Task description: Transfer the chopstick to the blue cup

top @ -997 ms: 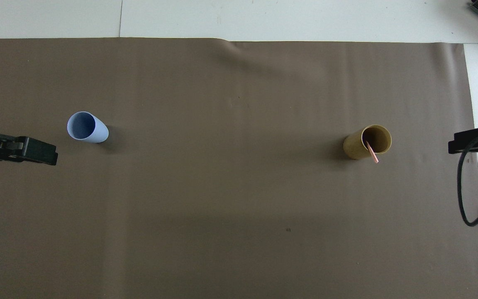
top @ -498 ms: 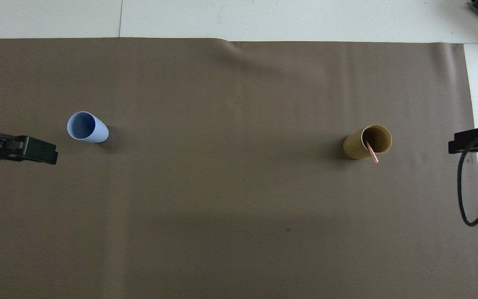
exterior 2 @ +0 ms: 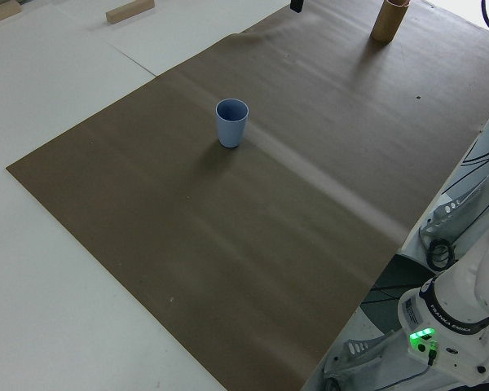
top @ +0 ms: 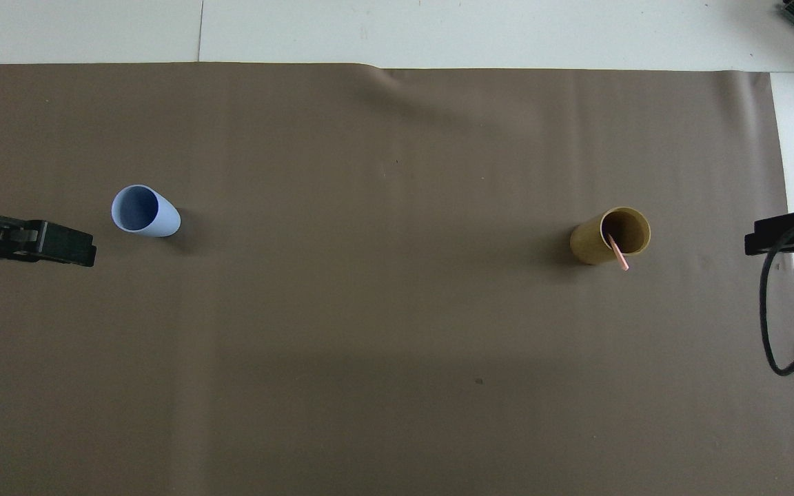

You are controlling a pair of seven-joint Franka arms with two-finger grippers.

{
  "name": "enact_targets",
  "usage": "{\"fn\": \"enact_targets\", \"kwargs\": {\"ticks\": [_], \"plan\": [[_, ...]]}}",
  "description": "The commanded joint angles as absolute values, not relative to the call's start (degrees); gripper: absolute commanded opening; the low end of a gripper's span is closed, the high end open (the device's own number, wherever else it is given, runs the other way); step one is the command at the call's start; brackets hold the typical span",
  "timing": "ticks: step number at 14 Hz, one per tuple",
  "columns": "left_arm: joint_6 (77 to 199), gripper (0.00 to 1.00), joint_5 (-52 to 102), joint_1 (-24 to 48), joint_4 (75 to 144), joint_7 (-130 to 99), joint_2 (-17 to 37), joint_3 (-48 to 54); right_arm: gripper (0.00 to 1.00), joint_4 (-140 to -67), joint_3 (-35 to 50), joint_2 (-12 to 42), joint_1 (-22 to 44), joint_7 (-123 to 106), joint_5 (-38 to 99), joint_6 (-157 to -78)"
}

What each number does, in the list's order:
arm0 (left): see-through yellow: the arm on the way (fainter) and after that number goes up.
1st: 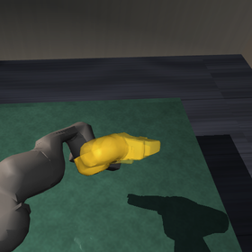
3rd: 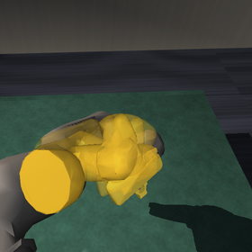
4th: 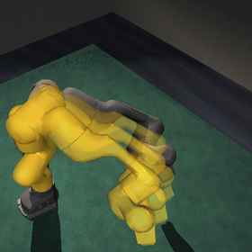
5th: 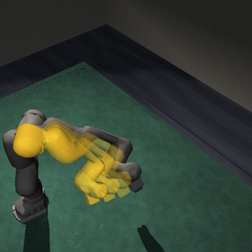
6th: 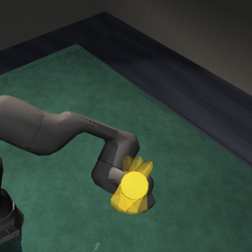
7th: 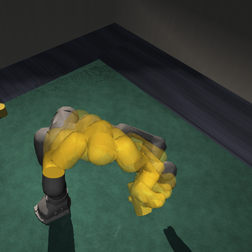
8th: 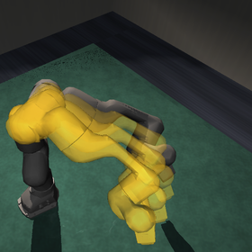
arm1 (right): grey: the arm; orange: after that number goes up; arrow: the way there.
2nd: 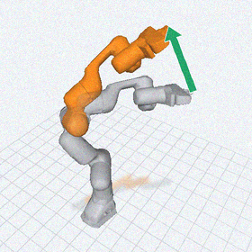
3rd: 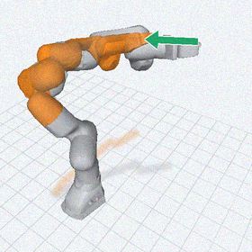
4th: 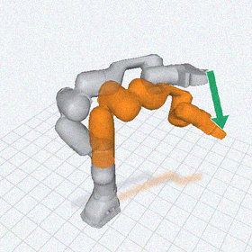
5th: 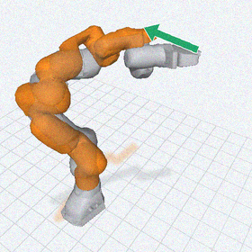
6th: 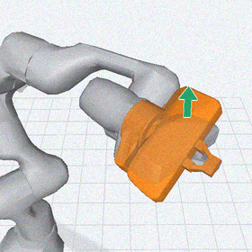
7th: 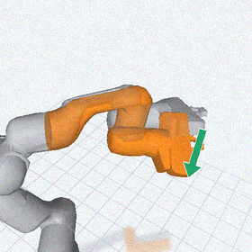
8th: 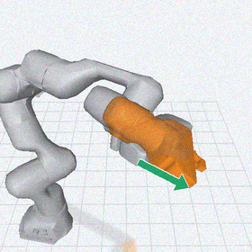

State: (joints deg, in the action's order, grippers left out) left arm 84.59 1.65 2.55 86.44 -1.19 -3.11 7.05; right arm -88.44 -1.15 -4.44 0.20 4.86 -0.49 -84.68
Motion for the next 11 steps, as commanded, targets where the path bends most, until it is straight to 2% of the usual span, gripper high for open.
{"fn": "enact_targets", "kwargs": {"ticks": [1,5,8,11], "plan": [[86.3,1.0,1.5,1.9,88.3,-0.4,-4.2,7.4,1.0,-89.4,-0.7,-5.5,-0.5,3.3,-0.9,-84.3],[87.6,1.0,1.4,1.7,88.7,-0.4,-4.0,7.4,1.0,-89.4,-0.7,-5.5,-0.5,3.4,-0.9,-84.2],[93.8,1.0,1.4,-3.3,92.6,3.1,-3.4,7.4,1.0,-89.4,-0.7,-5.5,-0.5,3.4,-0.9,-84.3],[103.3,1.0,1.4,-6.4,95.6,4.6,0.9,7.4,1.0,-89.4,-0.7,-5.5,-0.5,3.4,-0.9,-84.3]]}}
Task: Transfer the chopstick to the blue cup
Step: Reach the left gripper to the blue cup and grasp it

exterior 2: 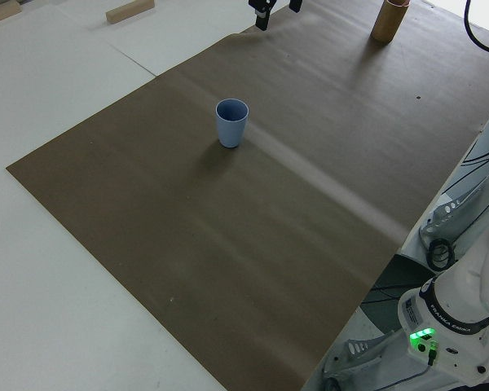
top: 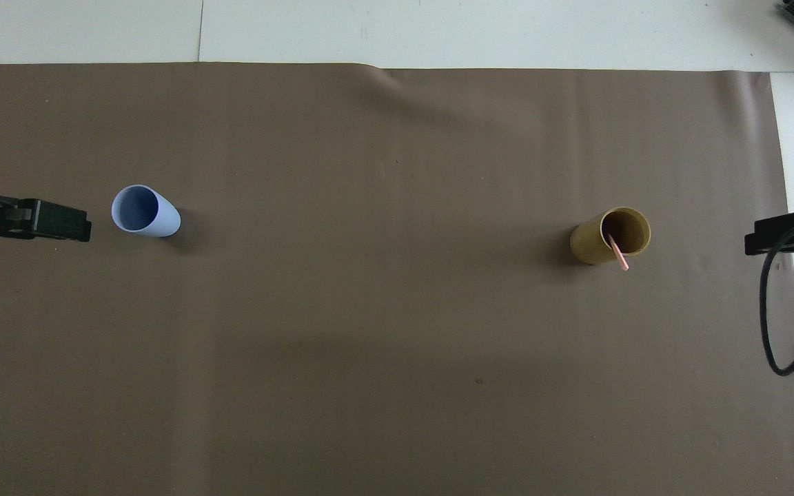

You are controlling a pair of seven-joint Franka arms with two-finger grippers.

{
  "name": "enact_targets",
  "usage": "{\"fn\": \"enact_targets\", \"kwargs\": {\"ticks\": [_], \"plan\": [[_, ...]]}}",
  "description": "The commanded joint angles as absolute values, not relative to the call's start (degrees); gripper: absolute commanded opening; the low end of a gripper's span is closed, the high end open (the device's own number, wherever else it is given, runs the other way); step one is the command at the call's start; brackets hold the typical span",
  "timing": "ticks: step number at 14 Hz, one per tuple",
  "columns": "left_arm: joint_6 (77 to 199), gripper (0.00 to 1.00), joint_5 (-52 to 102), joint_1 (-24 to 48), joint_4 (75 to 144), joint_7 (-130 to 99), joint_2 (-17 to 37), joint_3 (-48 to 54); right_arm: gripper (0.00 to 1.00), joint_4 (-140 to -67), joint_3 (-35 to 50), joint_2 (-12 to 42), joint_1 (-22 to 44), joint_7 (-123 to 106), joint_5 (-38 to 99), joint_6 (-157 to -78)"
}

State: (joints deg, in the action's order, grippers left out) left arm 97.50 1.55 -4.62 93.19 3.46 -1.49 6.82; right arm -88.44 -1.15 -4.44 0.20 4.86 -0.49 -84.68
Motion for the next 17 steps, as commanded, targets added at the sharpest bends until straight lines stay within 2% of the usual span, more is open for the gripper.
{"fn": "enact_targets", "kwargs": {"ticks": [1,5,9,13,17], "plan": [[105.8,1.0,1.4,-6.6,96.6,4.6,2.6,7.2,1.0,-89.4,-0.7,-5.5,-0.5,3.4,-0.9,-84.2],[114.6,1.0,1.4,-9.0,101.8,4.6,7.3,7.1,1.0,-89.4,-0.7,-5.5,-0.5,3.3,-0.9,-84.2],[118.7,1.0,1.4,-10.2,103.5,4.7,12.6,7.1,1.0,-89.4,-0.7,-5.5,-0.5,3.3,-0.9,-84.3],[126.4,1.0,1.3,-9.5,109.9,4.6,12.8,7.2,1.0,-89.4,-0.7,-5.5,-0.5,3.4,-0.9,-84.3],[129.2,1.0,1.3,-8.5,111.4,4.1,13.7,7.2,1.0,-89.4,-0.7,-5.5,-0.5,3.4,-0.9,-84.2]]}}
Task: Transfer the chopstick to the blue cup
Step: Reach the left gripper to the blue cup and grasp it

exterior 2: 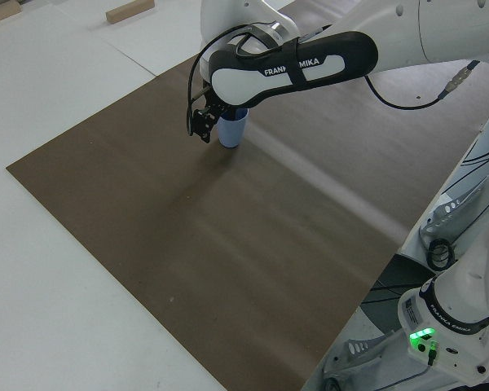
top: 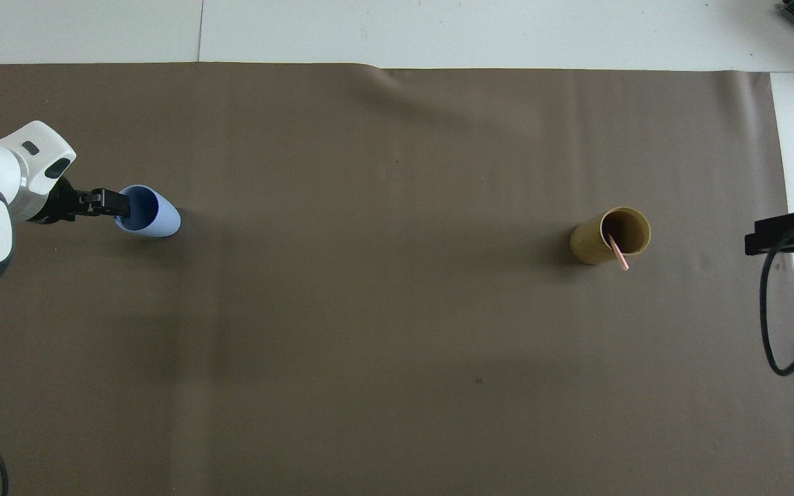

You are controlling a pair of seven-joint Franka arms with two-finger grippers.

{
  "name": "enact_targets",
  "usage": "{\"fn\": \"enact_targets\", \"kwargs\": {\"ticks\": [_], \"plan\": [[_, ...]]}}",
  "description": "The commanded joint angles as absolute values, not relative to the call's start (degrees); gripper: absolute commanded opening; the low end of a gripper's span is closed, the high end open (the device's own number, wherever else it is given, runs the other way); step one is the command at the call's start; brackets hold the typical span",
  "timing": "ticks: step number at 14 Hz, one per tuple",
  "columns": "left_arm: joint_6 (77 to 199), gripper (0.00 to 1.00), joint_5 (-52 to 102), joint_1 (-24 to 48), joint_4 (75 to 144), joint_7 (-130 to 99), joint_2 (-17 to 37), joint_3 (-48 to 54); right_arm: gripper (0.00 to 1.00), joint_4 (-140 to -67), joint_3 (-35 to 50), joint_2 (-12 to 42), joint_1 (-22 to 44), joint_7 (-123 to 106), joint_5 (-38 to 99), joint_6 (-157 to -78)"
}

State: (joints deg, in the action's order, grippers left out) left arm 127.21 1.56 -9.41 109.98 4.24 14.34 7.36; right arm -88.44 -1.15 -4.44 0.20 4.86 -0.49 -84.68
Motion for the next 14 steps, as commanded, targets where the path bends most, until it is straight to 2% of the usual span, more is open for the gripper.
{"fn": "enact_targets", "kwargs": {"ticks": [1,7,9,12,14], "plan": [[129.4,1.0,1.3,-8.2,111.8,4.0,13.7,7.2,1.0,-89.4,-0.7,-5.5,-0.5,3.4,-0.9,-84.3],[132.9,1.0,1.4,-7.8,113.5,3.9,14.8,7.2,1.0,-89.4,-0.7,-5.5,-0.5,3.4,-0.9,-84.3],[132.7,0.72,1.4,-7.7,113.4,3.3,14.8,7.2,1.0,-89.4,-0.7,-5.5,-0.5,3.4,-0.9,-84.3],[132.4,0.51,1.7,-7.7,112.9,2.1,14.9,7.3,1.0,-89.4,-0.7,-5.5,-0.5,3.4,-0.9,-84.2],[132.2,0.41,1.8,-7.7,112.5,2.2,15.0,7.5,1.0,-89.4,-0.7,-5.5,-0.5,3.4,-0.9,-84.3]]}}
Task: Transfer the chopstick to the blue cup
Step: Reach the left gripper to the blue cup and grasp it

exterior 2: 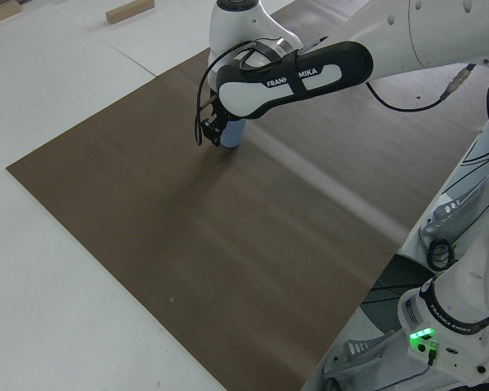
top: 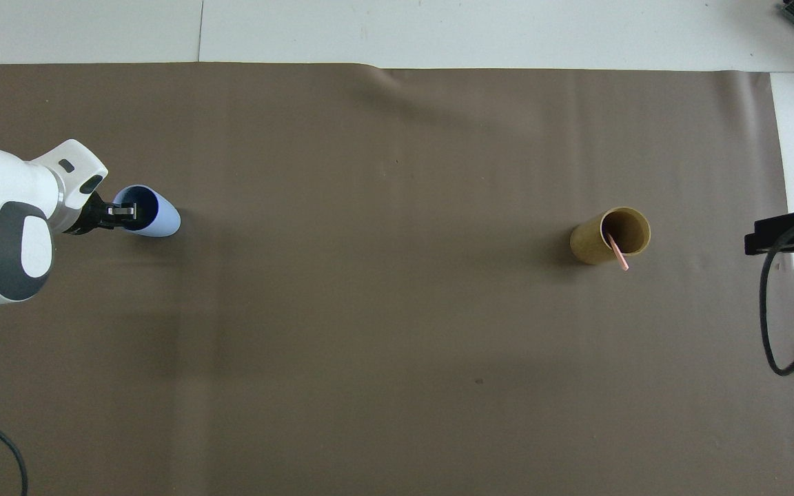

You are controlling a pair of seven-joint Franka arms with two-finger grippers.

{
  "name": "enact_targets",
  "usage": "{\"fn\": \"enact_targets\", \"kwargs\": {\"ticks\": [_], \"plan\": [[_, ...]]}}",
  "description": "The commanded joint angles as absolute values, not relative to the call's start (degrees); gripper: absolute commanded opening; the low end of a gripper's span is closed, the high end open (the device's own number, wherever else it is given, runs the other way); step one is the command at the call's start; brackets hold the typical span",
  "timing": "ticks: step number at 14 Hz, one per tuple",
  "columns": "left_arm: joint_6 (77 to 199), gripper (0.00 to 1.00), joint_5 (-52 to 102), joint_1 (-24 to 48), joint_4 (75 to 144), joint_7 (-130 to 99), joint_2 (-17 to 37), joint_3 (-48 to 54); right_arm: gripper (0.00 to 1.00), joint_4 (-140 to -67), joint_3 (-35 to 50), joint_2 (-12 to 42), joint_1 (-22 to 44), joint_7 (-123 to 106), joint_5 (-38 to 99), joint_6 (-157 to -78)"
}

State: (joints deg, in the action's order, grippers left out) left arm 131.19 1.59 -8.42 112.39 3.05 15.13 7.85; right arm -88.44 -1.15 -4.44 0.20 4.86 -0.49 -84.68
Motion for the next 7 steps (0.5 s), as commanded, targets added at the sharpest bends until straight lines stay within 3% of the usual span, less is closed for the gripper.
{"fn": "enact_targets", "kwargs": {"ticks": [1,2,3,7], "plan": [[132.1,0.36,2.8,-7.7,112.3,2.2,15.0,7.5,1.0,-89.4,-0.7,-5.5,-0.5,3.4,-0.9,-84.2],[131.7,0.3,4.0,-7.7,112.2,2.6,15.0,7.5,1.0,-89.4,-0.7,-5.5,-0.5,3.4,-0.8,-84.3],[131.0,0.09,4.3,-7.6,111.9,2.5,15.0,7.5,1.0,-89.4,-0.7,-5.5,-0.5,3.4,-0.9,-84.2],[127.4,0.0,4.5,-6.4,110.4,2.1,14.7,7.7,1.0,-89.4,-0.7,-5.5,-0.5,3.4,-0.9,-84.2]]}}
